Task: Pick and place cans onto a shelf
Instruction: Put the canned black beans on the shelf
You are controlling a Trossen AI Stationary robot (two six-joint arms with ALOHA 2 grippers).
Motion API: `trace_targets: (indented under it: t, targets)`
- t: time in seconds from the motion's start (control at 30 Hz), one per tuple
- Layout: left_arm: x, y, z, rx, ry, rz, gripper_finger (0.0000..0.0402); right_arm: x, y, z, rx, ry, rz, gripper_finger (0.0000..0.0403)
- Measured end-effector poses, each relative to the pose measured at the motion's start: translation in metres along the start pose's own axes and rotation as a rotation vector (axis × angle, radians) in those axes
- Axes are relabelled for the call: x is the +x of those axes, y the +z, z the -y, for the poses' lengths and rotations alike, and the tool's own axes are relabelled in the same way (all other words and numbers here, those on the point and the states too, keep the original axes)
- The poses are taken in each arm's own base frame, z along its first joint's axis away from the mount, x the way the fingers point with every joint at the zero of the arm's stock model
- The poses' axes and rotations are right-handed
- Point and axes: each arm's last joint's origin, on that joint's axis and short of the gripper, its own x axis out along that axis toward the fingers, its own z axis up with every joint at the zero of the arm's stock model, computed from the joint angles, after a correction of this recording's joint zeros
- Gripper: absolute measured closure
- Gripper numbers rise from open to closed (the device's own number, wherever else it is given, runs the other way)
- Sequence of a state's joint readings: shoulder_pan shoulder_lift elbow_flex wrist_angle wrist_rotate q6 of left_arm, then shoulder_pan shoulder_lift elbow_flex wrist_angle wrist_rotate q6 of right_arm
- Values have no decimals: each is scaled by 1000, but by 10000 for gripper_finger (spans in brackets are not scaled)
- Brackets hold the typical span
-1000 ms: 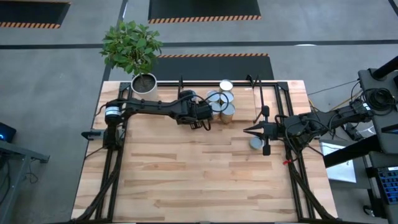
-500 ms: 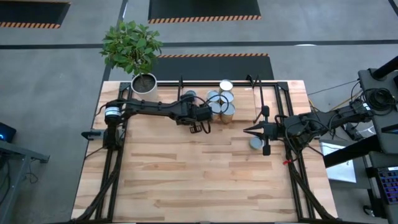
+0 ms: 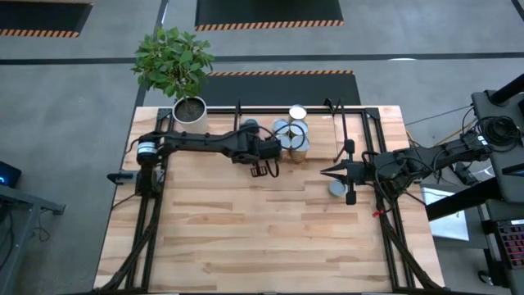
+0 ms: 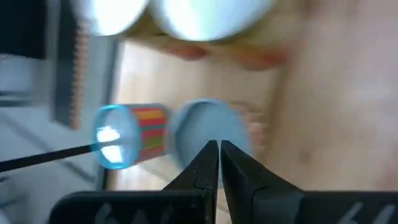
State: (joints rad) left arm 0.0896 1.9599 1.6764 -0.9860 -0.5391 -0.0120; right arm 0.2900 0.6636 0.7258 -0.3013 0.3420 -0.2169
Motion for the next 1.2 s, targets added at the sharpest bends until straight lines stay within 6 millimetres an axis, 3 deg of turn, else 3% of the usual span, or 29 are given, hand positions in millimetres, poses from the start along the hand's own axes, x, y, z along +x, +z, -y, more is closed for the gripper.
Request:
trace_targets:
  t: [0.2,0.5,0.83,1.2]
  targets:
    - [-2,-3,16,92,-232,-7,400,0,0,0,6,0,-2,394]
    - [16,-6,15,56,-129,-53,400,0,0,0,7,0,-2,394]
    - [12,-18,9,33,-22,-149,400,0,0,0,6,1,-4,394]
    - [13,-2,2,-19,12,14,400,0,-1,0,6,1,-4,394]
